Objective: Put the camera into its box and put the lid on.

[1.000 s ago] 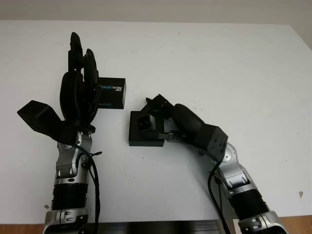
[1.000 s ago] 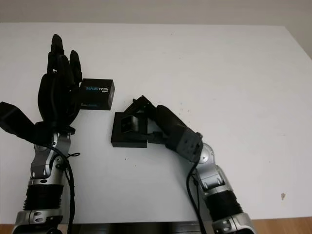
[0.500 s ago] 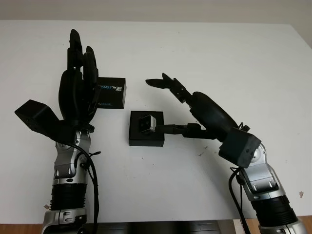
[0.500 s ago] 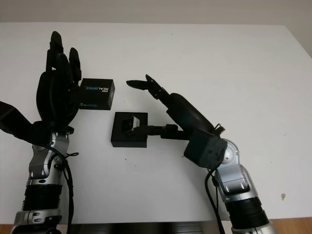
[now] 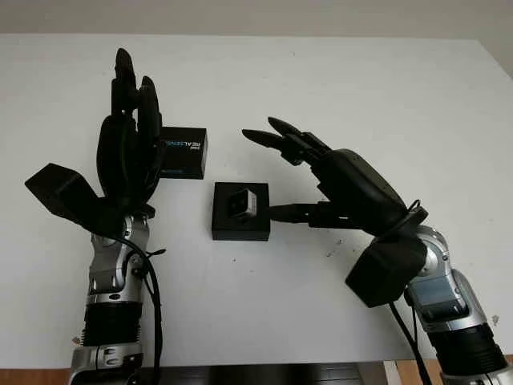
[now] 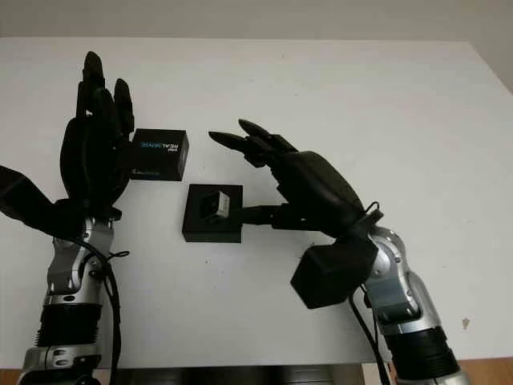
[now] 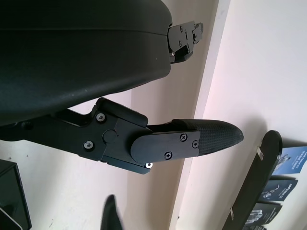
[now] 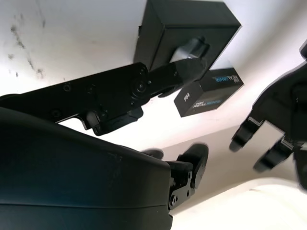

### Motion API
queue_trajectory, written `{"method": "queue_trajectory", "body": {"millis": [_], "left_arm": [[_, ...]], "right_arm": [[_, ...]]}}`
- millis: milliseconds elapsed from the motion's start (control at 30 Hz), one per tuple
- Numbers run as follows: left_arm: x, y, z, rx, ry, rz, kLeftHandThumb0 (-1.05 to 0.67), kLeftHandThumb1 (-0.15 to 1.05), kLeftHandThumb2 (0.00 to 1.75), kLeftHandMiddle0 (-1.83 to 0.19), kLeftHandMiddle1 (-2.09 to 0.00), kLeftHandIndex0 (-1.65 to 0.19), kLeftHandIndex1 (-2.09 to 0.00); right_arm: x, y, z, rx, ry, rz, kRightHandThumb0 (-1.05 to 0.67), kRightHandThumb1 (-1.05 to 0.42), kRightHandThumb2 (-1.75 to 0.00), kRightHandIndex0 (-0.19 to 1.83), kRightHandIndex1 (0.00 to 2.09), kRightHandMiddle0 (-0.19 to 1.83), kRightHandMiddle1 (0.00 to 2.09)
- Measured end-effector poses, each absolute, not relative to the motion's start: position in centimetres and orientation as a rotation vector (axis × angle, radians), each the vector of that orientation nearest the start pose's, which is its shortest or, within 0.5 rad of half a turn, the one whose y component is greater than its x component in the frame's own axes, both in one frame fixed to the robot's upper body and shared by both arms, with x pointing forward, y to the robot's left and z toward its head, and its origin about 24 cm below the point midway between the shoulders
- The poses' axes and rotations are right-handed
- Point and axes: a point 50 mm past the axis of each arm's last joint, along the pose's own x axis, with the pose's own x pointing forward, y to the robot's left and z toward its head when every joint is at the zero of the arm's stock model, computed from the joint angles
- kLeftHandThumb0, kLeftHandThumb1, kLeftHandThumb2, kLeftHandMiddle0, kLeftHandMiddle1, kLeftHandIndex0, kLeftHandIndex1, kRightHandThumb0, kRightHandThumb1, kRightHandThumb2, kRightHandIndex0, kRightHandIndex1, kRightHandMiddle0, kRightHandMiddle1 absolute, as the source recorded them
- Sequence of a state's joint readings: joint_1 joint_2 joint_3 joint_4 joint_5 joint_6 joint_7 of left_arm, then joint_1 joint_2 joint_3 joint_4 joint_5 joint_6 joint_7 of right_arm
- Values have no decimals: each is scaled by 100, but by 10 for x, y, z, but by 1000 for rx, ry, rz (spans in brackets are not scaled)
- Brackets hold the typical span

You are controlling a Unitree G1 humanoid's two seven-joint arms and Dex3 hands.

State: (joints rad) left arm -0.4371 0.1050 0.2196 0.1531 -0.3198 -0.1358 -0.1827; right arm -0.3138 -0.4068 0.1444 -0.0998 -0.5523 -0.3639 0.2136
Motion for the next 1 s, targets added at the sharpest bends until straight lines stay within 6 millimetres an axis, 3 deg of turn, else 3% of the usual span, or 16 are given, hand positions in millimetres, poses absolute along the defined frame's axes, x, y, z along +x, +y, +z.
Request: {"method": "queue_trajectory", "body": {"millis": [167, 367, 567, 1000], "left_arm": [[322, 186, 147, -227, -449, -83, -73, 105, 47, 19, 0, 19, 0], [322, 185, 147, -217, -447, -80, -74, 105, 46, 19, 0, 19, 0], [323, 183, 149, -214, -450, -75, -75, 105, 47, 19, 0, 19, 0], [324, 182, 151, -214, -455, -80, -75, 105, 47, 19, 0, 19, 0]], "right_arm": [[273, -114, 169, -1208, -766, 369, -74, -94, -6, 24, 54, 17, 98], [266, -101, 188, -1331, -793, 294, -78, -95, -5, 22, 41, 20, 79], [261, -93, 193, -1347, -743, 285, -81, -96, -5, 27, 28, 25, 62], [258, -85, 189, -1345, -726, 251, -79, -95, -5, 29, 22, 29, 61]]}}
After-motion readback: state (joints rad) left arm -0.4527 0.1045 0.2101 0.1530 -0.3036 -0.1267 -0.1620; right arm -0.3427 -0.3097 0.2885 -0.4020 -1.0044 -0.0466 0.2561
